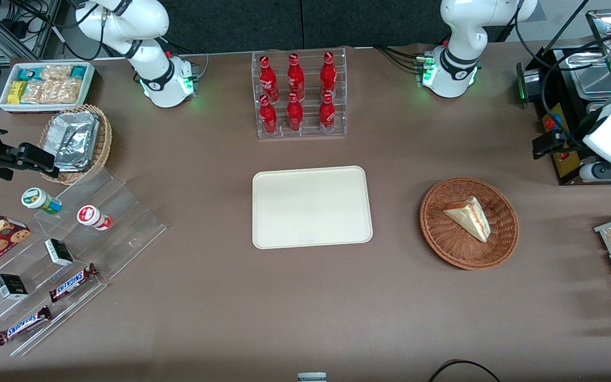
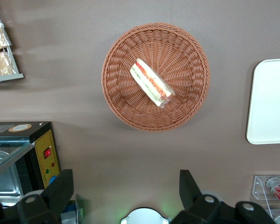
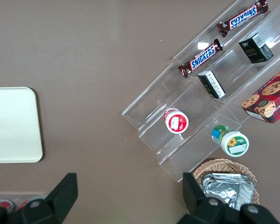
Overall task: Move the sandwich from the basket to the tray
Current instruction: 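Move the left gripper over the wicker basket toward the wrapped sandwich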
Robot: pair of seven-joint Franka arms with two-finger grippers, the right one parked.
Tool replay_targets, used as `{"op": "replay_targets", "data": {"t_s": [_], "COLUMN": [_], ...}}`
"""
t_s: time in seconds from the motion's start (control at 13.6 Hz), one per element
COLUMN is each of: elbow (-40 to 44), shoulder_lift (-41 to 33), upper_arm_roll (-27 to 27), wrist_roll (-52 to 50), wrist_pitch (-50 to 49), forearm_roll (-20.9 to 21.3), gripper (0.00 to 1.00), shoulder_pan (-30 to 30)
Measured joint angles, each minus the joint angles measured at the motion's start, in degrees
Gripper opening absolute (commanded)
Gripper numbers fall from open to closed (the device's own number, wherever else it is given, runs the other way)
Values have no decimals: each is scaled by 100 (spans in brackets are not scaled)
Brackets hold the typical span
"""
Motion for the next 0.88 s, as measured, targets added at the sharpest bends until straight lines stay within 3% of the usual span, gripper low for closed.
{"op": "replay_targets", "data": {"t_s": [0.44, 0.59, 0.88], "elbow": [-220, -859, -2310], "shoulder_lift": [95, 131, 174], "upper_arm_roll": [65, 77, 78], "wrist_roll": [-6, -253, -1820], "wrist_pitch": [233, 1052, 3037], "forearm_roll": [163, 243, 251], "gripper": [100, 100, 100], "shoulder_pan": [-38, -39, -66]}}
